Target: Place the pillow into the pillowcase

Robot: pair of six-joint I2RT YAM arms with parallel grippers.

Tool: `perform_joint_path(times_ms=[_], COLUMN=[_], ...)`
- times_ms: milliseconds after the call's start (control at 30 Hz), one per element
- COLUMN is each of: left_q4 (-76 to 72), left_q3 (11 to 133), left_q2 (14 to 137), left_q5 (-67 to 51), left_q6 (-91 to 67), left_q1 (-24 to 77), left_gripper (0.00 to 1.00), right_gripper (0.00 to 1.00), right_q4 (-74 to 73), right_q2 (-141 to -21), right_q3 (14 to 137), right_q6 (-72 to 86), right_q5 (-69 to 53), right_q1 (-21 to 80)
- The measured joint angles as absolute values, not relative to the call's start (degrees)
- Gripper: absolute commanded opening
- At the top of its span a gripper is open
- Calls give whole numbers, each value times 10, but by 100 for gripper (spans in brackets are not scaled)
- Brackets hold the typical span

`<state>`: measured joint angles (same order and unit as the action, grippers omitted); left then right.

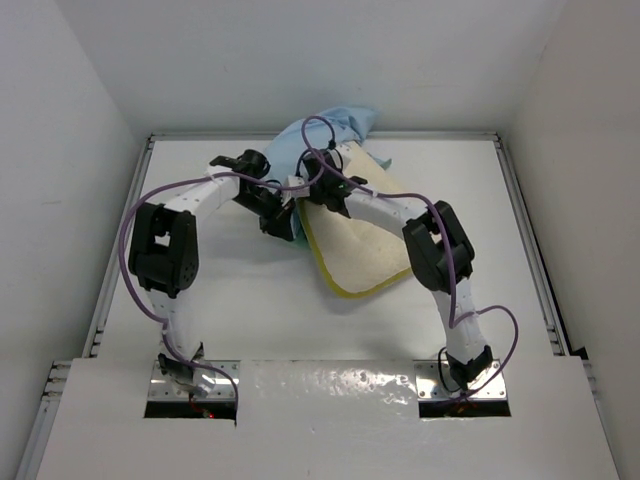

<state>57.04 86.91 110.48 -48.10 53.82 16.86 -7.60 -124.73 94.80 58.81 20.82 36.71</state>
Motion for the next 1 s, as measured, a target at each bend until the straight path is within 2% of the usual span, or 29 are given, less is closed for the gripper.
perform_joint_path(times_ms=[33, 67, 100, 133, 200, 233, 300, 333, 367, 400, 433, 467, 500, 533, 567, 600, 633, 667, 700, 800, 1000], left_q4=[582, 590, 604, 620, 648, 665, 698, 712, 724, 733, 740, 745, 741, 750, 748, 738, 722, 700, 678, 592, 422], left_q3=[867, 866, 865, 864, 863, 865, 882, 900, 921, 954, 987, 1031, 1068, 1115, 1174, 1220, 1267, 1296, 1310, 1308, 1269], left_q2=[1105, 1105, 1105, 1104, 1103, 1103, 1103, 1103, 1103, 1103, 1103, 1106, 1106, 1112, 1122, 1133, 1146, 1157, 1168, 1209, 1305], left_q5=[-484, -487, -494, -501, -512, -515, -506, -495, -485, -475, -468, -462, -460, -454, -449, -437, -419, -397, -371, -291, -107], left_q6=[554, 568, 577, 590, 607, 611, 611, 610, 608, 605, 596, 593, 589, 582, 568, 558, 538, 516, 496, 416, 306], left_q1=[166, 165, 162, 159, 143, 129, 107, 98, 90, 84, 82, 83, 86, 92, 103, 117, 137, 163, 188, 251, 274], left_gripper=[8, 15, 31, 41, 61, 63, 67, 64, 57, 27, 9, 0, 0, 0, 8, 31, 41, 53, 55, 61, 68], right_gripper=[31, 52, 68, 83, 93, 97, 99, 96, 52, 20, 1, 0, 2, 14, 34, 67, 74, 78, 86, 94, 99], right_q4=[-68, -62, -58, -53, -44, -27, -13, -14, -17, -26, -35, -44, -47, -51, -51, -49, -49, -50, -57, -81, -110], right_q2=[-1248, -1249, -1250, -1251, -1249, -1239, -1188, -1157, -1125, -1089, -1063, -1039, -1019, -1005, -994, -988, -986, -988, -996, -1056, -1223], right_q3=[948, 948, 950, 952, 951, 931, 858, 823, 794, 771, 762, 762, 768, 779, 792, 801, 813, 827, 841, 908, 1008], right_q6=[582, 580, 571, 560, 519, 491, 448, 426, 402, 366, 341, 317, 294, 276, 256, 248, 236, 223, 219, 209, 210], right_q5=[193, 179, 162, 147, 123, 116, 113, 113, 112, 107, 100, 93, 81, 70, 57, 46, 34, 22, 10, -32, -109], right_q1=[369, 369, 369, 368, 365, 363, 361, 359, 356, 349, 341, 328, 313, 297, 276, 259, 240, 219, 202, 148, 90])
